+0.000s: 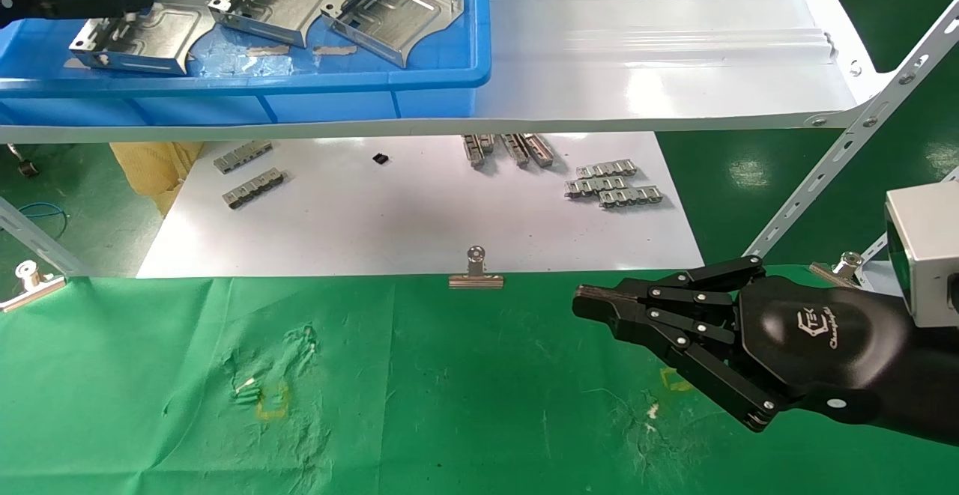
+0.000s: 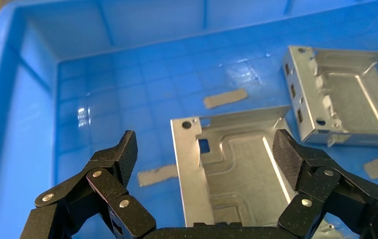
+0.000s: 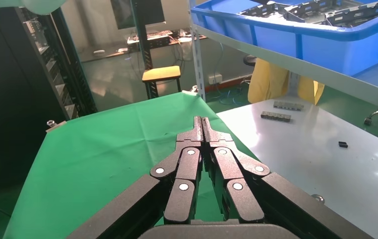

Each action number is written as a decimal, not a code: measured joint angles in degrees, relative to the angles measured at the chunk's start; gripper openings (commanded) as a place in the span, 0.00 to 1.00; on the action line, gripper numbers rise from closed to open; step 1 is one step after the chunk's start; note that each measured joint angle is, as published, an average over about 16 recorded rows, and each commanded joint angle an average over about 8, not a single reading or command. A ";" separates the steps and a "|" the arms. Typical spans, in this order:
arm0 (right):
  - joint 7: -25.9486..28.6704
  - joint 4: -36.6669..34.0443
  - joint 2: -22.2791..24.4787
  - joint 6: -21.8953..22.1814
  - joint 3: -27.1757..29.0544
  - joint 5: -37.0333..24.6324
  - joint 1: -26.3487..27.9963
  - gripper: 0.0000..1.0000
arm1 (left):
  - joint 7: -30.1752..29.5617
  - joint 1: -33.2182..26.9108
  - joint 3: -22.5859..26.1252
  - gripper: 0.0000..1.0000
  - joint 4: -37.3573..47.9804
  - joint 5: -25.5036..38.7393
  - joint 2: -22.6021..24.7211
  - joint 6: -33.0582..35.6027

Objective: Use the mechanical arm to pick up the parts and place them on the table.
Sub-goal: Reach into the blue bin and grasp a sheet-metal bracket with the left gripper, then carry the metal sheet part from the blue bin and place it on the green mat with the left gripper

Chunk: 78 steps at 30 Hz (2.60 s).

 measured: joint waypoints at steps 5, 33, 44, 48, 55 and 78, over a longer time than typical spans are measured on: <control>0.00 0.00 0.00 0.00 0.00 0.00 0.00 0.00 | -3.56 0.64 0.92 0.00 -1.79 2.04 -0.49 -0.79; 0.00 0.00 0.00 0.00 0.00 0.00 0.00 0.00 | -13.27 2.68 3.13 0.00 -7.51 8.24 -1.88 -3.50; 0.00 0.00 0.00 0.00 0.00 0.00 0.00 0.00 | -13.24 2.89 2.62 0.00 -8.09 8.31 -2.13 -5.38; 0.00 0.00 0.00 0.00 0.00 0.00 0.00 0.00 | -12.50 3.28 1.59 0.00 -9.77 6.67 -2.68 -6.34; 0.00 0.00 0.00 0.00 0.00 0.00 0.00 0.00 | -9.52 4.99 -1.33 0.00 -15.06 0.57 -4.65 -6.71; 0.00 0.00 0.00 0.00 0.00 0.00 0.00 0.00 | 35.24 14.24 -10.55 0.00 -17.33 -32.22 -8.54 30.01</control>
